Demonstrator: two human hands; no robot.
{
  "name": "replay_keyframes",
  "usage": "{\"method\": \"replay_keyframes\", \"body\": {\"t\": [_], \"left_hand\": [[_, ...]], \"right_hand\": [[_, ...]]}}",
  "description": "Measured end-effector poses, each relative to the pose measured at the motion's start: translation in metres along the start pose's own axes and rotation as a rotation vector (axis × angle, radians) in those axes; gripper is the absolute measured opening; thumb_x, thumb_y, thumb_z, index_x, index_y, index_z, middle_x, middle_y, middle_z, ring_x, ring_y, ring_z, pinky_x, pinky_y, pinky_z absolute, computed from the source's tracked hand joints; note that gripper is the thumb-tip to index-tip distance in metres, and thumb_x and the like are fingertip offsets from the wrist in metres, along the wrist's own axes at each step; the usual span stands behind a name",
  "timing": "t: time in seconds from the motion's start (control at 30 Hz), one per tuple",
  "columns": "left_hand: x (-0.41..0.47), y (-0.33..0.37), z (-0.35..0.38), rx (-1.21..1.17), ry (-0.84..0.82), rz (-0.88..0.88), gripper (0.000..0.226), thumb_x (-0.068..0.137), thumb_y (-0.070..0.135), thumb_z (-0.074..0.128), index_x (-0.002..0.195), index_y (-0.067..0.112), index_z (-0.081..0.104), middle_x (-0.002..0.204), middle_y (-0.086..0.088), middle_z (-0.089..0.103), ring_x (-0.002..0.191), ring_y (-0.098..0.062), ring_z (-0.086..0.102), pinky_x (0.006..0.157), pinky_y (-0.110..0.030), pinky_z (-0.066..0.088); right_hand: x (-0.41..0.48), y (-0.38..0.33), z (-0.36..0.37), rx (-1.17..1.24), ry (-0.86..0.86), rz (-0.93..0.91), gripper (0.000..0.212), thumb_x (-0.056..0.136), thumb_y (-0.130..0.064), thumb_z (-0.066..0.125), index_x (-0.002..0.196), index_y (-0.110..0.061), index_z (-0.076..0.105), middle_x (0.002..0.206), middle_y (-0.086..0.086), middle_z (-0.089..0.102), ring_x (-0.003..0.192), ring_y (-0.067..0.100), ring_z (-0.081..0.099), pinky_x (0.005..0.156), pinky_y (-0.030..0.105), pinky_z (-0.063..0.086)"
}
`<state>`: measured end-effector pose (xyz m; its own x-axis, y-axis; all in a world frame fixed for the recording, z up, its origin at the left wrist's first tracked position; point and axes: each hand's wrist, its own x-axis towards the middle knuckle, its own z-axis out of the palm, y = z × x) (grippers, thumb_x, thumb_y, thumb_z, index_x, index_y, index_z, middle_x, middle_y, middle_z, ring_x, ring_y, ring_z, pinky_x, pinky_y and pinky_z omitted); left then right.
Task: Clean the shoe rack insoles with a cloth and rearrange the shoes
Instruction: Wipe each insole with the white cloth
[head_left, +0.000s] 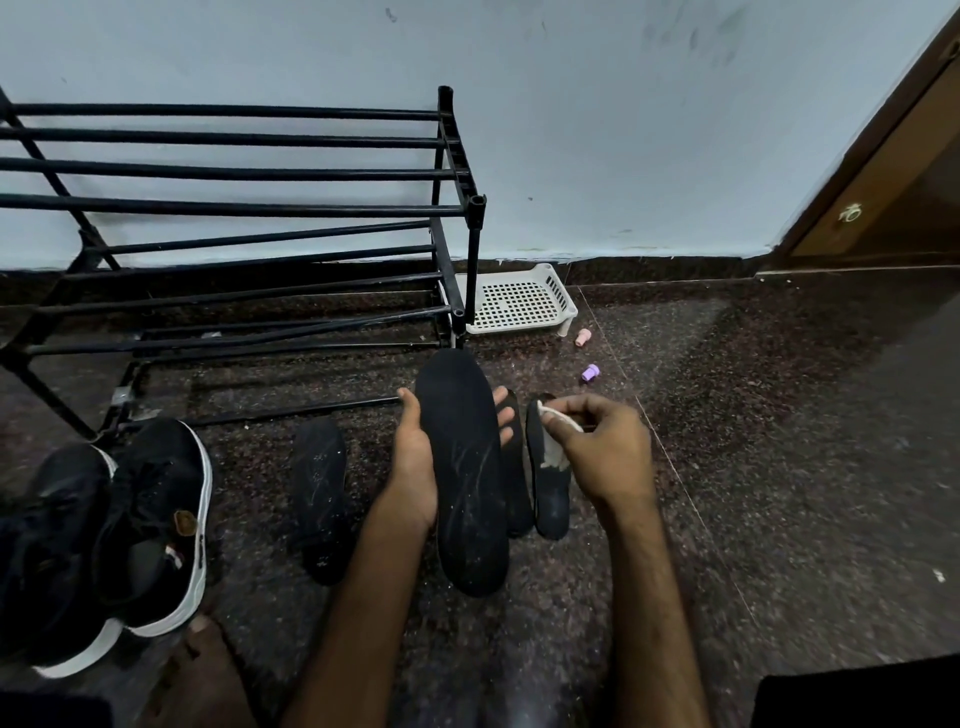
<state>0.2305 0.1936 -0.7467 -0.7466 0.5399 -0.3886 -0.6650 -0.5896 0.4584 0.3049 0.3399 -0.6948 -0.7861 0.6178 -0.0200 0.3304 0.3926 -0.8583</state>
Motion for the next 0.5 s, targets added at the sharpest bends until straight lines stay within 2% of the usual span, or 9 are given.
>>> {"method": "replay_keyframes", "body": {"t": [0.13, 0.23, 0.33, 0.43, 0.5], "left_hand": [[0.001, 0.003, -0.002, -0.031, 0.024, 0.099, 0.092, 0.093, 0.074, 0.011, 0.133, 0.004, 0.055, 0.13, -0.017, 0.063, 0.116, -0.03, 0.063, 0.106, -0.043, 0.042], [0.001, 0.003, -0.002, 0.012, 0.055, 0.166, 0.091, 0.092, 0.075, 0.01, 0.128, 0.007, 0.059, 0.134, -0.014, 0.061, 0.123, -0.027, 0.058, 0.103, -0.038, 0.044], [0.0, 0.004, -0.001, 0.044, 0.05, 0.178, 0.094, 0.09, 0.077, 0.008, 0.131, 0.008, 0.058, 0.136, -0.01, 0.061, 0.124, -0.025, 0.058, 0.101, -0.037, 0.045], [-0.001, 0.005, 0.0, 0.033, 0.023, 0.183, 0.097, 0.089, 0.079, 0.007, 0.134, 0.008, 0.056, 0.136, -0.009, 0.061, 0.124, -0.025, 0.058, 0.11, -0.041, 0.039], [-0.002, 0.003, 0.002, 0.026, 0.002, 0.174, 0.099, 0.087, 0.08, 0.006, 0.133, 0.009, 0.057, 0.135, -0.008, 0.061, 0.123, -0.025, 0.059, 0.108, -0.044, 0.041]], "right_hand": [[-0.004, 0.01, 0.019, 0.058, -0.184, 0.11, 0.008, 0.083, -0.019, 0.077, 0.075, -0.018, 0.073, 0.07, -0.002, 0.073, 0.067, 0.012, 0.07, 0.064, 0.029, 0.056], [-0.006, 0.01, 0.031, 0.204, -0.308, 0.161, 0.004, 0.083, -0.016, 0.076, 0.08, -0.014, 0.075, 0.078, 0.006, 0.076, 0.079, 0.023, 0.074, 0.08, 0.045, 0.06], [-0.007, 0.008, 0.035, 0.314, -0.35, 0.162, 0.007, 0.085, -0.014, 0.075, 0.087, -0.007, 0.076, 0.084, 0.012, 0.076, 0.087, 0.03, 0.073, 0.087, 0.052, 0.057], [-0.009, 0.007, 0.034, 0.346, -0.367, 0.156, 0.01, 0.083, -0.016, 0.077, 0.087, -0.007, 0.075, 0.084, 0.013, 0.076, 0.086, 0.031, 0.073, 0.085, 0.053, 0.057], [-0.009, 0.007, 0.034, 0.364, -0.33, 0.148, 0.017, 0.075, -0.023, 0.08, 0.086, -0.01, 0.076, 0.084, 0.013, 0.076, 0.085, 0.033, 0.073, 0.083, 0.055, 0.057]]}}
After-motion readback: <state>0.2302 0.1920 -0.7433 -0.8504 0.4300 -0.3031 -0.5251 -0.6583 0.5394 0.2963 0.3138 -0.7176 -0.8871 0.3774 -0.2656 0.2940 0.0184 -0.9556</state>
